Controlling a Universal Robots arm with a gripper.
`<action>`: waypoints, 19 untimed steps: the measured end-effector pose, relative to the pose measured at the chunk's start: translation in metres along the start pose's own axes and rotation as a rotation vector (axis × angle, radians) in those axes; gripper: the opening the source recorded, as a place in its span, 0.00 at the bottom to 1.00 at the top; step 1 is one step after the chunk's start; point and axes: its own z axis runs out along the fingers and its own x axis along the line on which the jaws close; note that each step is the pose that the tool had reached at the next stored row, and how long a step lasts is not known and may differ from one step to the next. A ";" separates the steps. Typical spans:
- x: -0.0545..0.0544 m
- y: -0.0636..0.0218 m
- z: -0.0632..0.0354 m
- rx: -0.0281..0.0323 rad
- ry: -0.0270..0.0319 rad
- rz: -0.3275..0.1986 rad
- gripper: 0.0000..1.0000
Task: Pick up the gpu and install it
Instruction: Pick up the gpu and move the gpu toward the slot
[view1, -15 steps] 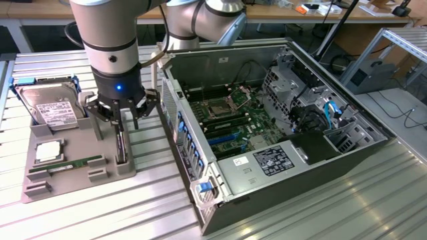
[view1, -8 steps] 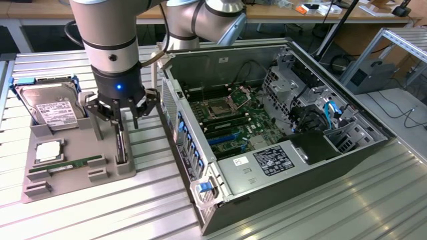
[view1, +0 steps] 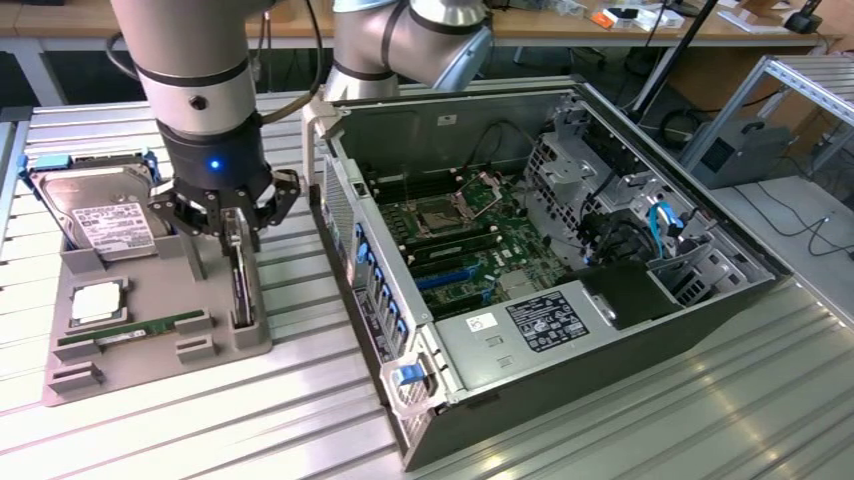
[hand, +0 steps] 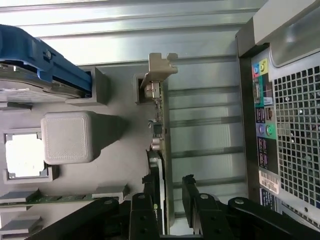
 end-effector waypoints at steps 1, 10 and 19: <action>0.001 0.0009 0.0021 -0.0004 0.0000 0.000 0.36; 0.008 0.0102 0.0165 -0.0009 0.0000 -0.002 0.36; 0.009 0.0098 0.0260 -0.0007 0.0003 -0.004 0.27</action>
